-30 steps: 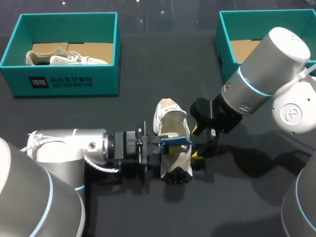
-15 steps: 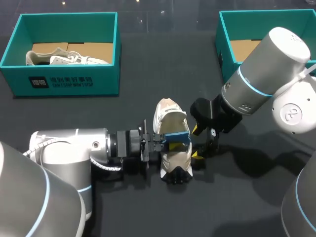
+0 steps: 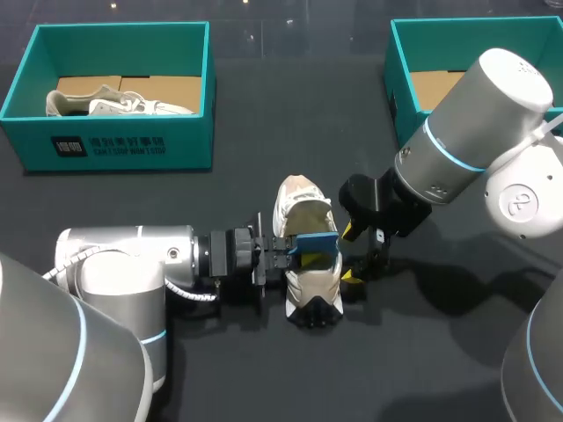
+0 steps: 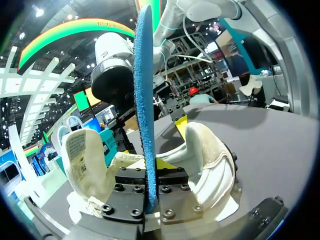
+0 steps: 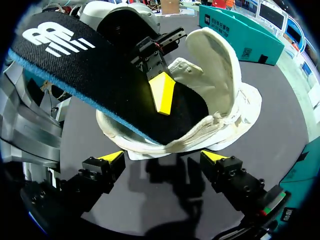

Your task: Take the shoe out of the shoebox, open the shoe tongue, remove and reinsert the insole, then place the shoe into the shoebox

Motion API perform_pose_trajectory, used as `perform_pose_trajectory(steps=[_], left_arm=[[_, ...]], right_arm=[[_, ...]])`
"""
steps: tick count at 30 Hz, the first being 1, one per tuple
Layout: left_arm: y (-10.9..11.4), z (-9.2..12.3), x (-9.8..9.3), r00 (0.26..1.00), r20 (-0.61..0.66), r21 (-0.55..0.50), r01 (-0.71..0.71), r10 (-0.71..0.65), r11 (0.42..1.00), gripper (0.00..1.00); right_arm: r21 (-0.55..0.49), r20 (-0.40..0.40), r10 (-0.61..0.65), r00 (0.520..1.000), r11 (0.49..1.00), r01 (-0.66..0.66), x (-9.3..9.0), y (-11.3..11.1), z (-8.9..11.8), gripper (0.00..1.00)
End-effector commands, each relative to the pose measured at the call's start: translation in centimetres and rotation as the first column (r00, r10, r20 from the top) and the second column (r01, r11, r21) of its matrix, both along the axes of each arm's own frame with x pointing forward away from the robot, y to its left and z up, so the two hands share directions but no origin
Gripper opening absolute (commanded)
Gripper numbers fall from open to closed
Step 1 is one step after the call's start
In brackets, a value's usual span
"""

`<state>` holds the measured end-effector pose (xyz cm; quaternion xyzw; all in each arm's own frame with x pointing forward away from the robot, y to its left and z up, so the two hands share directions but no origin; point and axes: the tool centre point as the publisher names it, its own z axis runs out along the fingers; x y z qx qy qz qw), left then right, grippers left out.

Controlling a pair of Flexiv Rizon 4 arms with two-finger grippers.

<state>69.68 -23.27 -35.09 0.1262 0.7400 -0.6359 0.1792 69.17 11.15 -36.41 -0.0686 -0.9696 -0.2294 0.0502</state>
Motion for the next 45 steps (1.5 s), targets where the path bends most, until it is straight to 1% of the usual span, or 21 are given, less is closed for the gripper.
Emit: perform_pose_trajectory(steps=[1, 4, 5, 6, 9, 12, 19, 24, 32, 36, 39, 40, 45], left_arm=[[0.0, 0.2, 0.1, 1.000, -0.004, 0.000, 0.008, -0.008, 1.000, 0.00], [0.0, 0.7, -0.1, 1.000, -0.002, -0.010, 0.014, -0.014, 1.000, 0.00], [-0.1, 0.8, -0.2, 1.000, -0.001, -0.012, 0.016, -0.016, 1.000, 0.07], [-0.1, 1.0, -0.3, 1.000, 0.000, -0.016, 0.019, -0.019, 1.000, 0.10], [-0.2, 1.4, -0.5, 1.000, 0.002, -0.021, 0.022, -0.022, 1.000, 0.13], [-0.3, 1.7, -0.6, 1.000, 0.002, -0.025, 0.024, -0.024, 0.999, 0.19], [-0.4, 2.3, -0.9, 1.000, -0.001, -0.026, 0.023, -0.023, 0.999, 0.22], [-0.6, 3.1, -1.7, 0.999, 0.005, -0.024, 0.031, -0.031, 0.999, 0.26], [-1.0, 3.8, -2.1, 0.999, 0.003, -0.005, 0.036, -0.036, 0.999, 0.24], [-1.2, 4.0, -2.5, 0.999, 0.007, -0.002, 0.035, -0.035, 0.999, 0.13], [-1.2, 4.1, -2.7, 0.999, 0.020, 0.001, 0.035, -0.035, 0.999, 0.08], [-1.2, 4.1, -2.8, 0.999, 0.019, -0.005, 0.036, -0.036, 0.999, 0.01], [-1.1, 3.5, -2.5, 0.998, 0.053, 0.010, 0.042, -0.043, 0.999, 0.00]], right_arm=[[-0.002, 0.002, -0.002, 1.000, 1.000, 0.002, -0.1, 0.1, -0.1, 1.00], [-0.002, 0.002, -0.002, 1.000, 1.000, 0.002, -0.1, 0.1, -0.1, 1.00], [-0.002, 0.002, -0.002, 1.000, 1.000, 0.002, -0.1, 0.1, -0.1, 1.00], [-0.002, 0.002, -0.002, 1.000, 1.000, 0.002, -0.1, 0.1, -0.1, 1.00], [-0.002, 0.002, -0.002, 1.000, 1.000, 0.002, -0.1, 0.1, -0.1, 1.00], [-0.002, 0.002, -0.002, 1.000, 1.000, 0.002, -0.1, 0.1, -0.1, 1.00], [-0.002, 0.002, -0.002, 1.000, 1.000, 0.002, -0.1, 0.1, -0.1, 1.00], [-0.002, 0.002, -0.002, 1.000, 1.000, 0.002, -0.1, 0.1, -0.1, 1.00], [-0.002, 0.002, -0.002, 1.000, 1.000, 0.002, -0.1, 0.1, -0.1, 1.00], [-0.002, 0.002, -0.002, 1.000, 1.000, 0.002, -0.1, 0.1, -0.1, 1.00], [-0.002, 0.002, -0.002, 1.000, 1.000, 0.002, -0.1, 0.1, -0.1, 1.00], [-0.002, 0.002, -0.002, 1.000, 1.000, 0.002, -0.1, 0.1, -0.1, 1.00], [-0.002, 0.002, -0.002, 1.000, 1.000, 0.002, -0.1, 0.1, -0.1, 1.00]])
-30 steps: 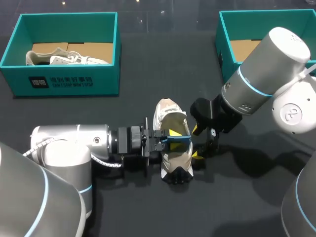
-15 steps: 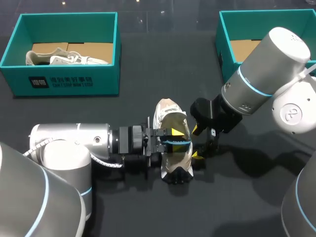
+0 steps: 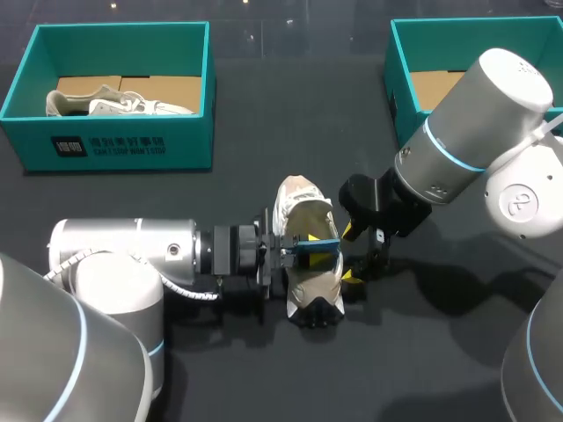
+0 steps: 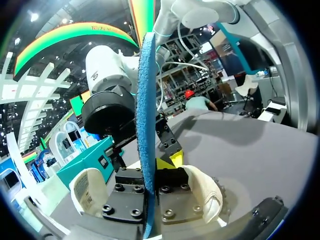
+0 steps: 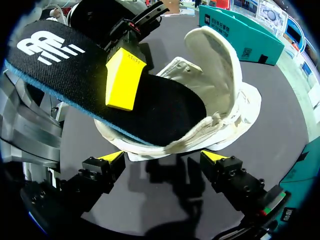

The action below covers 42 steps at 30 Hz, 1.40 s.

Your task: Take the shoe out of the shoebox, open the shoe tongue, remove and reinsert the insole, then place the shoe into the shoebox

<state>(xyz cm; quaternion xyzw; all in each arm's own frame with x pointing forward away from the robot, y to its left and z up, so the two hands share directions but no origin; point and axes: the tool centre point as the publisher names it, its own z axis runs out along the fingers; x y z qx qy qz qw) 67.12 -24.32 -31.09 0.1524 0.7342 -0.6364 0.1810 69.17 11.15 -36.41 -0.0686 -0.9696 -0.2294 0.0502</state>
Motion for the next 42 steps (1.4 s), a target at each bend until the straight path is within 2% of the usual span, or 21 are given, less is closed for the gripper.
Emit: perform_pose_trajectory(steps=[1, 9, 21, 26, 28, 31, 37, 42], left_arm=[[-0.1, -0.8, 0.1, 1.000, 0.016, 0.008, 0.004, -0.004, 1.000, 0.00], [0.3, -2.4, 1.6, 0.998, 0.068, 0.020, -0.016, 0.014, 1.000, 0.00], [0.5, -3.7, 3.4, 0.998, 0.034, 0.035, -0.053, 0.052, 0.998, 0.00], [0.8, -3.6, 3.3, 0.999, 0.007, 0.021, -0.054, 0.054, 0.998, 0.00], [0.9, -3.4, 3.0, 0.999, 0.005, 0.021, -0.052, 0.052, 0.998, 0.17], [0.9, -3.0, 2.7, 0.999, 0.005, 0.020, -0.048, 0.048, 0.999, 0.25], [0.8, -1.7, 1.7, 0.999, 0.025, 0.012, -0.036, 0.036, 0.999, 0.29], [0.5, -0.9, 1.0, 0.999, 0.050, 0.007, -0.022, 0.022, 1.000, 0.27]], right_arm=[[-0.002, 0.002, -0.002, 1.000, 1.000, 0.002, -0.1, 0.1, -0.1, 1.00], [-0.002, 0.002, -0.002, 1.000, 1.000, 0.002, -0.1, 0.1, -0.1, 1.00], [-0.002, 0.002, -0.002, 1.000, 1.000, 0.002, -0.1, 0.1, -0.1, 1.00], [-0.002, 0.002, -0.002, 1.000, 1.000, 0.002, -0.1, 0.1, -0.1, 1.00], [-0.002, 0.002, -0.002, 1.000, 1.000, 0.002, -0.1, 0.1, -0.1, 1.00], [-0.002, 0.002, -0.002, 1.000, 1.000, 0.002, -0.1, 0.1, -0.1, 1.00], [-0.002, 0.002, -0.002, 1.000, 1.000, 0.002, -0.1, 0.1, -0.1, 1.00], [-0.002, 0.002, -0.002, 1.000, 1.000, 0.002, -0.1, 0.1, -0.1, 1.00]])
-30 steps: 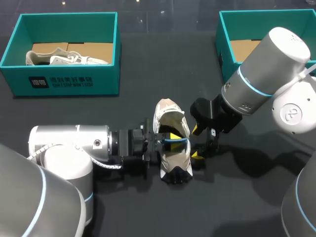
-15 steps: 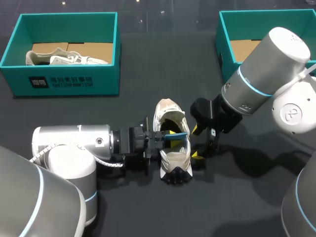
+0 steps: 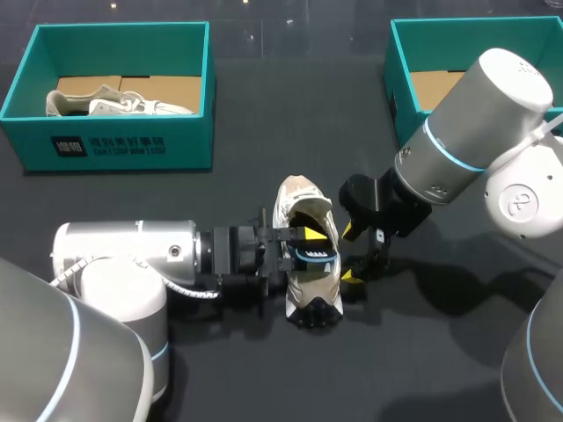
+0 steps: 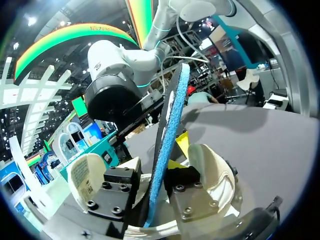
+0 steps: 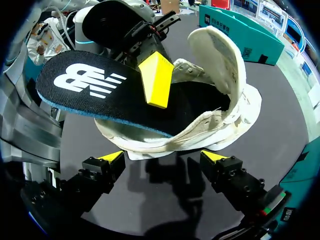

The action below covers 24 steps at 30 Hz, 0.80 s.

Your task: Take the shoe out of the shoebox, open the shoe tongue, remove and reinsert the insole, then place the shoe into the shoebox

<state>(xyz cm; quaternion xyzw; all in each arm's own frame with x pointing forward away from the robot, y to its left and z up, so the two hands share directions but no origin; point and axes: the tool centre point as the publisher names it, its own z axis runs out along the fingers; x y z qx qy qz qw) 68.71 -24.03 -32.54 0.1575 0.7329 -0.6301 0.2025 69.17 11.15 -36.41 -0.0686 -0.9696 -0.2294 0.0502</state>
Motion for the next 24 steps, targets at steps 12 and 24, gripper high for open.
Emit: perform_pose_trajectory(steps=[12, 24], left_arm=[[-0.4, -0.3, -0.4, 0.999, 0.028, 0.014, 0.023, -0.023, 1.000, 0.00], [-0.3, -2.7, 2.1, 0.999, -0.012, 0.055, -0.036, 0.037, 0.998, 0.00]], right_arm=[[-0.002, 0.002, -0.002, 1.000, 1.000, 0.002, -0.1, 0.1, -0.1, 1.00], [-0.002, 0.002, -0.002, 1.000, 1.000, 0.002, -0.1, 0.1, -0.1, 1.00]])
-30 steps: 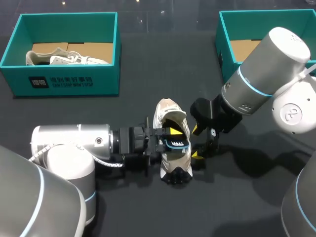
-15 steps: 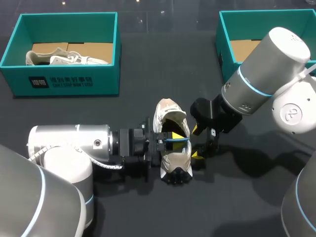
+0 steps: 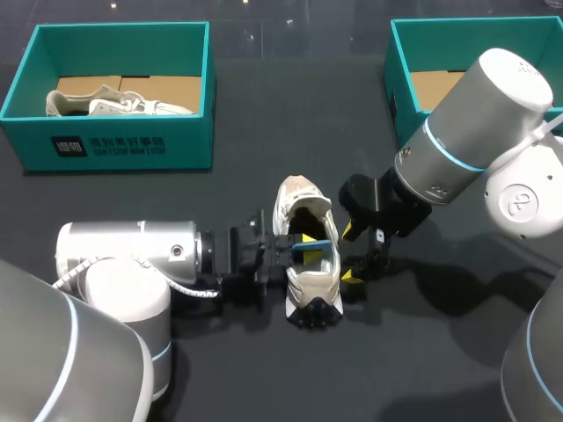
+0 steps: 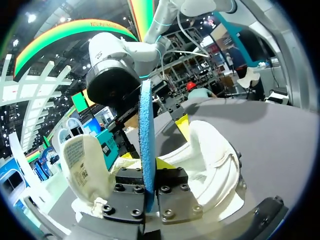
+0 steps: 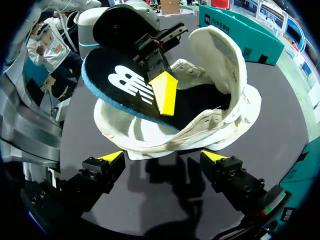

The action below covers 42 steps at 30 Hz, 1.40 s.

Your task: Take the shoe out of the shoebox, open the shoe tongue, remove and reinsert the insole, then place the shoe into the shoebox

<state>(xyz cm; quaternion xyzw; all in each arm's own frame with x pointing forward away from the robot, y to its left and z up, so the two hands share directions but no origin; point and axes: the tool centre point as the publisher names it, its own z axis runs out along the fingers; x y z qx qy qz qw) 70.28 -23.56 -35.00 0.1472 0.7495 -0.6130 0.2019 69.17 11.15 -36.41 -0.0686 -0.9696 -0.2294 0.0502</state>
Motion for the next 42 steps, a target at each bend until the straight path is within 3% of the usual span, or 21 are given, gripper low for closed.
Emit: perform_pose_trajectory(steps=[1, 9, 10, 11, 17, 26, 28, 29, 42], left_arm=[[-0.8, -0.3, 0.6, 1.000, 0.001, 0.015, -0.013, 0.013, 1.000, 0.00], [-0.3, -0.4, 0.8, 1.000, 0.006, 0.023, -0.028, 0.028, 0.999, 0.00], [-0.2, -0.2, 0.6, 1.000, 0.006, 0.019, -0.025, 0.025, 1.000, 0.14], [-0.2, 0.0, 0.4, 1.000, 0.005, 0.016, -0.022, 0.022, 1.000, 0.20], [-0.2, 1.5, -0.8, 1.000, 0.017, 0.000, -0.006, 0.006, 1.000, 0.29], [-0.2, 3.9, -2.9, 0.996, 0.090, -0.004, -0.017, 0.018, 1.000, 0.26], [-0.3, 4.0, -3.1, 0.995, 0.097, -0.007, -0.019, 0.019, 1.000, 0.13], [-0.4, 3.8, -3.0, 0.995, 0.097, -0.009, -0.017, 0.018, 1.000, 0.00], [-0.9, -0.4, 0.4, 0.992, 0.121, 0.028, -0.051, 0.047, 0.998, 0.00]], right_arm=[[-0.002, 0.002, -0.002, 1.000, 1.000, 0.002, -0.1, 0.1, -0.1, 1.00], [-0.002, 0.002, -0.002, 1.000, 1.000, 0.002, -0.1, 0.1, -0.1, 1.00], [-0.002, 0.002, -0.002, 1.000, 1.000, 0.002, -0.1, 0.1, -0.1, 1.00], [-0.002, 0.002, -0.002, 1.000, 1.000, 0.002, -0.1, 0.1, -0.1, 1.00], [-0.002, 0.002, -0.002, 1.000, 1.000, 0.002, -0.1, 0.1, -0.1, 1.00], [-0.002, 0.002, -0.002, 1.000, 1.000, 0.002, -0.1, 0.1, -0.1, 1.00], [-0.002, 0.002, -0.002, 1.000, 1.000, 0.002, -0.1, 0.1, -0.1, 1.00], [-0.002, 0.002, -0.002, 1.000, 1.000, 0.002, -0.1, 0.1, -0.1, 1.00], [-0.002, 0.002, -0.002, 1.000, 1.000, 0.002, -0.1, 0.1, -0.1, 1.00]])
